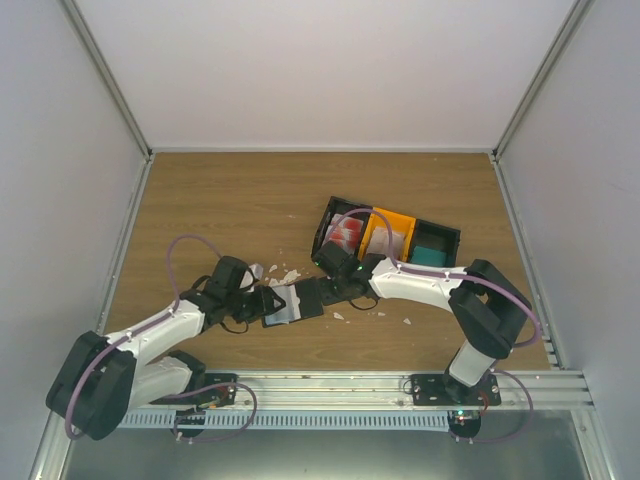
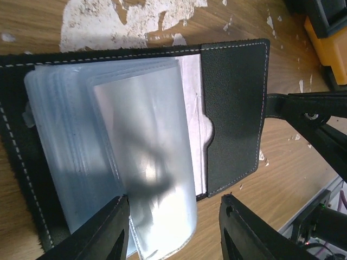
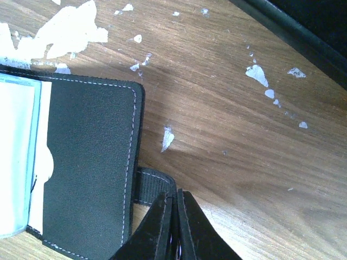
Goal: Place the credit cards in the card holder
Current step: Open the card holder at the center of the board.
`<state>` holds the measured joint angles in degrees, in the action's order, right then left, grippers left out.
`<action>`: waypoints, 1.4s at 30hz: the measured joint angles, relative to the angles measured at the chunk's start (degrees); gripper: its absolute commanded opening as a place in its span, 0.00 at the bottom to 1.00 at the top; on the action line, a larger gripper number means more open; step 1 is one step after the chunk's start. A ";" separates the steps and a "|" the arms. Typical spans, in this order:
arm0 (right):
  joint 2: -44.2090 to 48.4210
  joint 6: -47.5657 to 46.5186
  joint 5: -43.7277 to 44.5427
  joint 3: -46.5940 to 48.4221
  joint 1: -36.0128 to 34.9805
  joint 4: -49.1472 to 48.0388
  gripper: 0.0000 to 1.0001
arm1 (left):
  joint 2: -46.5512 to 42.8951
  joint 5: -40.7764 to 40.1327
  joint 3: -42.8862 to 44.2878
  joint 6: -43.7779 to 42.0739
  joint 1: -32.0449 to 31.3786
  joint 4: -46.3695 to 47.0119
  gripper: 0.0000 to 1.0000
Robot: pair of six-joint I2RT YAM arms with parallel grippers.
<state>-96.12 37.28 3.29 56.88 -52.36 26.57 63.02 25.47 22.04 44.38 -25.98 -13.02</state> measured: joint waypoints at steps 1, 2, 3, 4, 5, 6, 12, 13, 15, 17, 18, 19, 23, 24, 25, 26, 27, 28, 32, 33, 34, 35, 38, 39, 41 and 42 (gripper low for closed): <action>0.00 0.02 -0.13 0.00 0.00 0.00 0.06 | 0.42 0.44 0.00 -0.04 0.00 0.39 0.49; 0.00 0.02 -0.20 0.00 0.00 0.00 0.06 | 0.83 0.87 0.00 -0.11 0.00 0.68 0.50; 0.00 0.02 -0.33 0.00 0.00 0.00 0.06 | 1.31 1.49 -0.04 -0.22 0.00 1.11 0.51; 0.00 0.02 -0.39 -0.02 0.00 0.00 0.07 | 1.60 1.99 -0.13 -0.31 0.00 1.62 0.52; 0.00 0.02 -0.46 -0.02 0.00 -0.02 0.08 | 1.79 2.58 -0.17 -0.39 0.00 2.03 0.52; 0.00 0.02 -0.57 -0.09 0.00 -0.04 0.09 | 2.08 3.30 -0.22 -0.46 0.00 2.64 0.52; 0.11 0.07 -0.59 -0.96 0.00 -0.46 0.27 | 4.26 7.50 -0.22 -1.42 0.00 7.17 0.52; 0.31 0.00 -0.55 -1.09 -0.02 -0.55 0.31 | 4.87 8.22 -0.20 -1.64 0.00 7.89 0.52; 1.03 -0.07 -0.55 -1.51 -0.02 -0.76 0.37 | 6.12 9.25 -0.02 -2.25 0.00 8.79 0.52; 1.77 0.15 -0.50 -1.77 -0.02 -0.94 0.43 | 7.32 9.99 0.26 -2.86 0.00 9.53 0.53; 2.12 0.24 -0.48 -1.84 -0.02 -1.05 0.45 | 7.93 10.36 0.46 -3.10 0.00 10.03 0.53; 2.49 0.15 -0.42 -1.92 -0.02 -1.20 0.46 | 8.57 10.75 0.66 -3.34 0.00 10.73 0.53; 4.24 0.04 -0.33 -2.69 -0.02 -2.12 0.51 | 10.84 12.13 1.88 -4.00 0.00 13.03 0.52; 4.66 0.07 -0.31 -2.89 -0.02 -2.21 0.52 | 11.17 12.33 2.08 -4.04 0.00 13.51 0.52; 5.29 0.07 -0.20 -3.21 -0.02 -2.45 0.53 | 11.65 12.76 2.36 -4.11 0.00 14.23 0.52; 5.97 0.17 -0.04 -3.54 -0.02 -2.60 0.54 | 12.04 13.09 2.54 -4.13 0.00 14.95 0.53; 6.64 0.33 0.13 -3.82 -0.02 -2.64 0.55 | 12.48 13.42 2.80 -4.15 0.00 15.58 0.52; 7.45 0.46 0.46 -4.13 -0.02 -2.73 0.56 | 12.87 13.70 2.97 -4.17 0.00 15.98 0.52; 10.40 1.11 1.77 -4.98 -0.02 -3.26 0.57 | 15.06 15.21 3.65 -4.13 0.00 18.40 0.52; 11.04 1.16 2.03 -5.22 -0.02 -3.48 0.57 | 15.76 15.61 3.85 -4.11 0.00 18.88 0.52; 11.63 1.22 2.36 -5.40 -0.02 -3.56 0.57 | 16.50 15.96 4.02 -4.09 -0.02 19.47 0.53; 12.04 1.36 2.51 -5.53 -0.02 -3.63 0.57 | 17.03 16.26 4.11 -4.02 -0.04 20.02 0.52; 13.16 1.79 2.78 -6.25 -0.02 -4.31 0.57 | 18.97 17.40 4.42 -3.91 -0.33 21.94 0.52; 13.53 1.86 2.78 -6.54 -0.02 -4.46 0.58 | 19.69 17.75 4.63 -3.91 -0.46 22.43 0.53; 14.08 2.05 2.78 -7.02 -0.02 -4.76 0.58 | 21.03 18.43 5.49 -3.93 -0.92 23.02 0.53; 14.29 2.10 2.78 -7.15 -0.02 -4.76 0.58 | 21.66 18.60 6.01 -3.93 -1.16 23.23 0.53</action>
<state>-81.82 39.38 6.07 49.74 -52.38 21.80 84.68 44.07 28.05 40.45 -27.14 10.22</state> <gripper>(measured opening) 0.576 0.527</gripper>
